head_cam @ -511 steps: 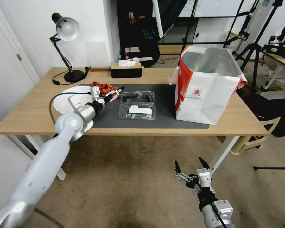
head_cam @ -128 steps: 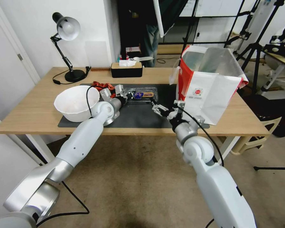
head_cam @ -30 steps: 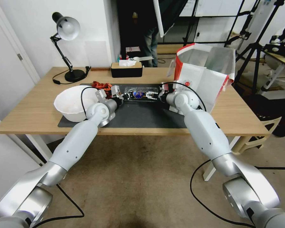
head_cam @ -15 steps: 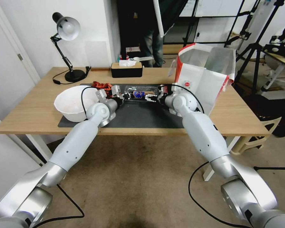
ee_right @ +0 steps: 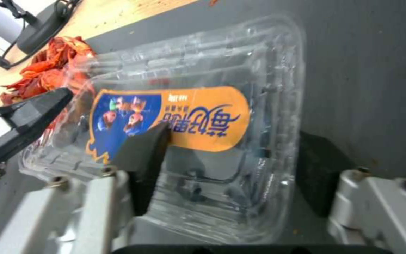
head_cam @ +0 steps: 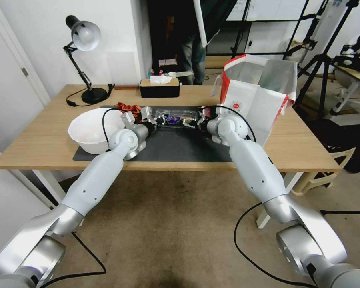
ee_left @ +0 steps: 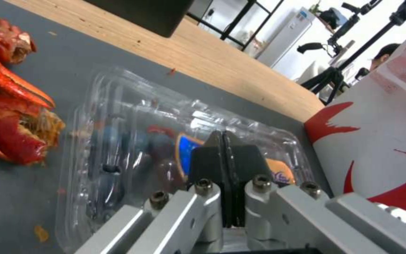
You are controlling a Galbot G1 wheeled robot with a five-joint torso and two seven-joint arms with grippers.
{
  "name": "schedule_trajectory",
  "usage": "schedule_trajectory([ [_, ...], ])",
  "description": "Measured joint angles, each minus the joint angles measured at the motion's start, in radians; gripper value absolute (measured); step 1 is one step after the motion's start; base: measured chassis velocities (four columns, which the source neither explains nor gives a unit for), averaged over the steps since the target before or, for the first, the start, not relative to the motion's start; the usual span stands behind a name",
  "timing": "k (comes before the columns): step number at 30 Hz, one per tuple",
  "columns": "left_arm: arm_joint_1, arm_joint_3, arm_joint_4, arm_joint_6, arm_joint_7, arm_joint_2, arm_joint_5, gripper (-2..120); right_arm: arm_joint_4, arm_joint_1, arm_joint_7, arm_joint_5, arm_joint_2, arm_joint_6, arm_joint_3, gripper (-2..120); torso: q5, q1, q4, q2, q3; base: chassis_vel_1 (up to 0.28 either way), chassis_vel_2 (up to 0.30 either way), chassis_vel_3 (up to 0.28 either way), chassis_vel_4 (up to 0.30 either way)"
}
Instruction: Close the takeout container lid, then place the container into the takeout bag.
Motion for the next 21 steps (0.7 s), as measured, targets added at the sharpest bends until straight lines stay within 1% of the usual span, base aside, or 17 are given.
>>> schedule_trajectory([
  [1,0.0,0.0,0.0,0.0,0.0,0.001,0.0,0,0.0,0.0,0.002,0.001,-0.001,0.0,0.0,52,0.0,0.0,0.0,0.0,0.0,0.0,0.0,0.0,0.0],
  [2,0.0,0.0,0.0,0.0,0.0,0.001,0.0,0,0.0,0.0,0.002,0.001,-0.001,0.0,0.0,52,0.0,0.0,0.0,0.0,0.0,0.0,0.0,0.0,0.0],
  [4,0.0,0.0,-0.001,0.0,0.0,0.001,0.0,0,0.0,-0.001,0.005,0.004,-0.003,0.0,0.0,45,-0.0001,0.0,0.0,0.0,0.0,0.0,0.0,0.0,0.0],
  [5,0.0,0.0,-0.001,0.0,0.0,0.002,0.0,0,0.001,-0.001,0.006,0.005,-0.004,0.0,0.0,39,-0.0001,0.0,0.0,0.0,0.0,0.0,0.0,0.0,0.0],
  [6,0.0,0.0,-0.001,0.0,0.0,0.002,0.0,0,0.001,-0.001,0.006,0.005,-0.004,0.0,0.0,39,-0.0001,0.0,0.0,0.0,0.0,0.0,0.0,0.0,0.0],
  [7,0.001,0.0,-0.002,0.001,0.001,0.003,-0.001,0,0.006,-0.002,0.011,0.006,-0.007,0.0,0.0,30,0.0,0.0,-0.0002,0.0,0.0,0.0,0.0,0.0,0.0],
  [8,0.001,0.0,-0.004,0.001,0.001,0.004,-0.001,0,0.008,-0.002,0.013,0.006,-0.009,0.0,0.0,28,0.0,0.0,-0.0002,0.0,0.0,0.0,0.0,0.0,0.0],
  [9,0.001,0.0,-0.004,0.001,0.001,0.004,-0.001,0,0.008,-0.002,0.013,0.006,-0.009,0.0,0.0,28,0.0,0.0,-0.0002,0.0,0.0,0.0,0.0,0.0,0.0],
  [11,0.001,-0.001,-0.009,0.002,0.004,0.006,-0.001,0,0.016,-0.004,0.021,0.01,-0.015,0.001,-0.001,15,0.0,0.0,-0.0002,0.0,0.0,0.0,0.0,0.0,0.0],
  [12,0.001,-0.001,-0.009,0.002,0.004,0.006,-0.001,0,0.016,-0.004,0.021,0.01,-0.015,0.001,-0.001,15,0.0,0.0,-0.0002,0.0,0.0,0.0,0.0,0.0,0.0],
  [13,0.002,-0.002,-0.01,0.002,0.004,0.007,-0.001,0,0.017,-0.004,0.023,0.014,-0.017,0.001,-0.001,13,0.0,0.0,-0.0002,0.0,0.0,0.0,0.0,0.0,0.0],
  [14,0.005,-0.006,-0.017,0.003,0.008,0.012,-0.001,0,0.021,-0.004,0.028,0.021,-0.02,0.001,-0.001,7,0.0,0.0,-0.0001,0.0,0.0,0.0,0.0,0.0,0.0],
  [15,0.009,-0.009,-0.024,0.003,0.013,0.016,-0.001,0,0.022,-0.004,0.03,0.024,-0.021,0.002,-0.001,3,0.0,0.0,-0.0001,0.0,0.0,0.0,0.0,0.0,0.0],
  [18,0.018,-0.017,-0.044,0.003,0.02,0.027,-0.004,0,0.025,-0.008,0.034,0.026,-0.025,0.002,0.0,2,-0.0001,0.0,-0.0001,0.0,0.0,0.0,0.0,0.0,0.0],
  [19,0.03,-0.023,-0.069,0.002,0.029,0.04,-0.011,0,0.028,-0.011,0.035,0.028,-0.027,0.002,0.001,2,-0.0001,0.0,-0.0002,0.0,0.0,0.0,0.0,0.0,0.0],
  [20,0.03,-0.023,-0.069,0.002,0.029,0.04,-0.011,0,0.028,-0.011,0.035,0.028,-0.027,0.002,0.001,2,-0.0001,0.0,-0.0002,0.0,0.0,0.0,0.0,0.0,0.0],
  [21,0.037,-0.026,-0.086,0.001,0.036,0.051,-0.014,0,0.03,-0.013,0.036,0.03,-0.028,0.003,0.002,2,-0.0001,0.0,-0.0002,0.0,0.0,0.0,0.0,0.0,0.0],
])
